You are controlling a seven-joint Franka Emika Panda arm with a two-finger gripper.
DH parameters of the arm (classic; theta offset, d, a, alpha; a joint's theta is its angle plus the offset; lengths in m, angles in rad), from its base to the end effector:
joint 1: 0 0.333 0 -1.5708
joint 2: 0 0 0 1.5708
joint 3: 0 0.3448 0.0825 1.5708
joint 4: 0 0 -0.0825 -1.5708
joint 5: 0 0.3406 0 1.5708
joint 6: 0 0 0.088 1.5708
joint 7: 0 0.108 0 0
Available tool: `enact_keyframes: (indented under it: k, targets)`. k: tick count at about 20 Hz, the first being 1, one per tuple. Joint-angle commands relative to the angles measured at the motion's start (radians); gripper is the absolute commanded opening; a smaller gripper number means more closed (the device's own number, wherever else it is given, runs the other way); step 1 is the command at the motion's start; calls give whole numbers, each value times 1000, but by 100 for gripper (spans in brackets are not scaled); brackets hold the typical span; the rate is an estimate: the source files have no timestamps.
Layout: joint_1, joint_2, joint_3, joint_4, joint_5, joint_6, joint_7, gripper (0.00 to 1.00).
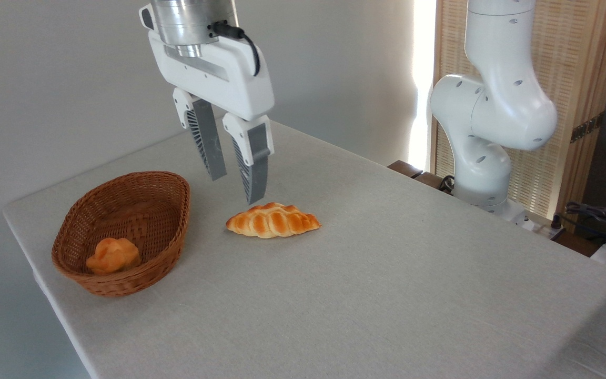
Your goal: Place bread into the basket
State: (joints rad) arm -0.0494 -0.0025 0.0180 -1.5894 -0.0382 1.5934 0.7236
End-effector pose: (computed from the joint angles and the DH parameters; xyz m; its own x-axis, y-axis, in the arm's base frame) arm 0.5118 -0.0201 0.6477 0.7287 -0.6842 0.0302 -0.6848 -0.7283 0.0244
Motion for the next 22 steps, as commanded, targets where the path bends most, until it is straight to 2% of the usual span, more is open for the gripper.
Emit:
enact_keyframes:
  k: [1, 8, 11, 22]
  targets:
    - [-24, -20, 36, -23, 4, 11, 16, 100]
    - [-24, -11, 23, -14, 12, -7, 22, 100]
    - [-23, -8, -3, -7, 61, -36, 69, 100]
    - [-6, -8, -4, -7, 26, -30, -1, 100]
